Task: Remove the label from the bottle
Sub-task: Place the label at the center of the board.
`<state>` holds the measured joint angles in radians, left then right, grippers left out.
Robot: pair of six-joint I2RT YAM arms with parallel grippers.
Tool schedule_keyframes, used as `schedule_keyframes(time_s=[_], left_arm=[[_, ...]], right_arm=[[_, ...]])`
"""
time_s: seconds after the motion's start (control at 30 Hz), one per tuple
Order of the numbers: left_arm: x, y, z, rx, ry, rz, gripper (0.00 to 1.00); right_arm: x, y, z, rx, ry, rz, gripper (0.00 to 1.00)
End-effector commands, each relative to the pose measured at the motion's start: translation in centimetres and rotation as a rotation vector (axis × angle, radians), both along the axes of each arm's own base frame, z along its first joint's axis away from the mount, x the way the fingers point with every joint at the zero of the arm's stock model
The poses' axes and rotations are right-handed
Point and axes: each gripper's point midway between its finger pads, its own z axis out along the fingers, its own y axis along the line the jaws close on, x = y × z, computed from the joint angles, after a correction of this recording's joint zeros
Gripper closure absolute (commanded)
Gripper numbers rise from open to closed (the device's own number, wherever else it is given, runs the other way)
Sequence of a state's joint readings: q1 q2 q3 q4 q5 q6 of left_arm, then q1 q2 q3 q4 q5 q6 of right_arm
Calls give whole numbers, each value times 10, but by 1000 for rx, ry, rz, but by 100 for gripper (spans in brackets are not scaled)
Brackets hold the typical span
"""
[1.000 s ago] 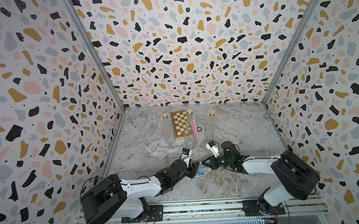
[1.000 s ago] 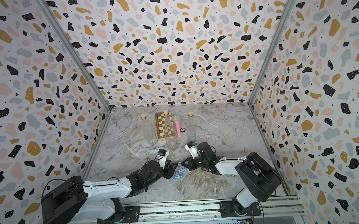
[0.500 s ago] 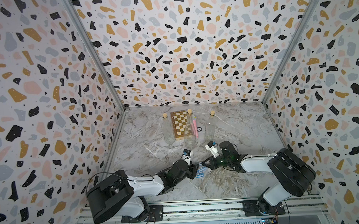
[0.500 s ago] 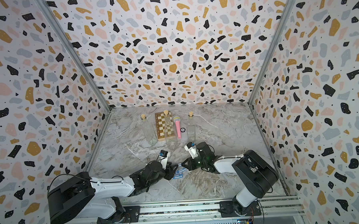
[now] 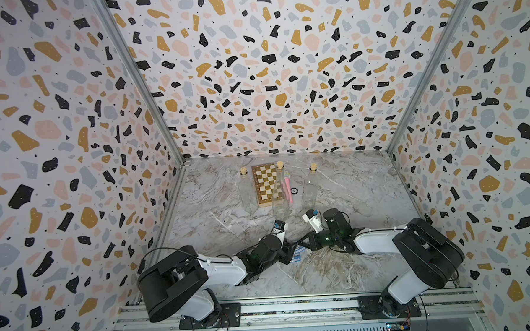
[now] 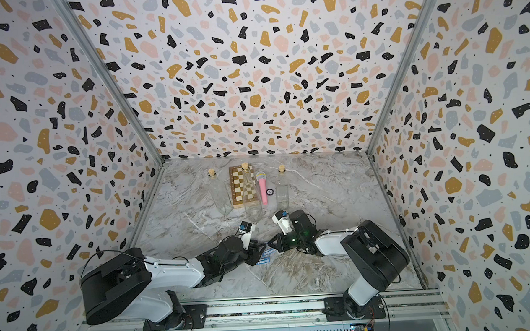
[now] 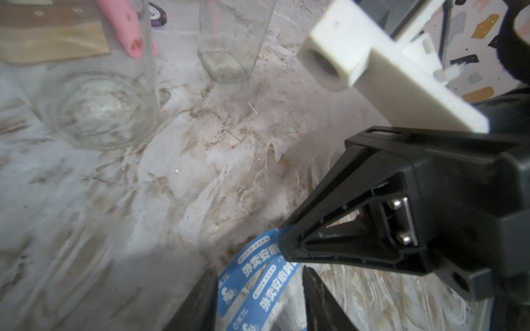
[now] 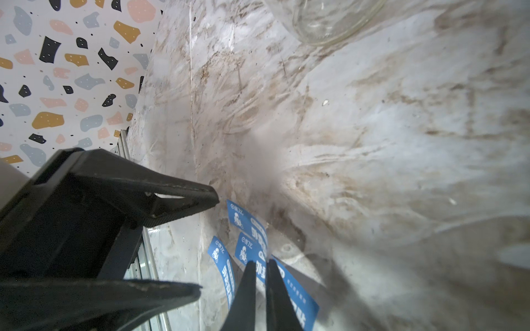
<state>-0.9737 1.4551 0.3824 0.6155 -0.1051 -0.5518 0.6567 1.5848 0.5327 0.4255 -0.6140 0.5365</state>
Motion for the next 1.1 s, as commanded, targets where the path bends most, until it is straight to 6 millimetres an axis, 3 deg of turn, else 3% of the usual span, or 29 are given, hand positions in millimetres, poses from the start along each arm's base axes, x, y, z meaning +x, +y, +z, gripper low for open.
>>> schedule_keyframes(time_s=[0.0,0.3,0.57,1.07], left_arm=[[4,-13,16,-71,-20,-13,53],[3,-16,9,-66,12,-25,56],[4,-15,-1,-73,48,-31,70],[13,-11,-13,-12,65,-6,83]], right_arm=[[6,5,7,12,-5,1,89],[5,6,5,11,3,2,89],[4,5,2,5,10,1,89],[4,5,0,2,18,5,89]])
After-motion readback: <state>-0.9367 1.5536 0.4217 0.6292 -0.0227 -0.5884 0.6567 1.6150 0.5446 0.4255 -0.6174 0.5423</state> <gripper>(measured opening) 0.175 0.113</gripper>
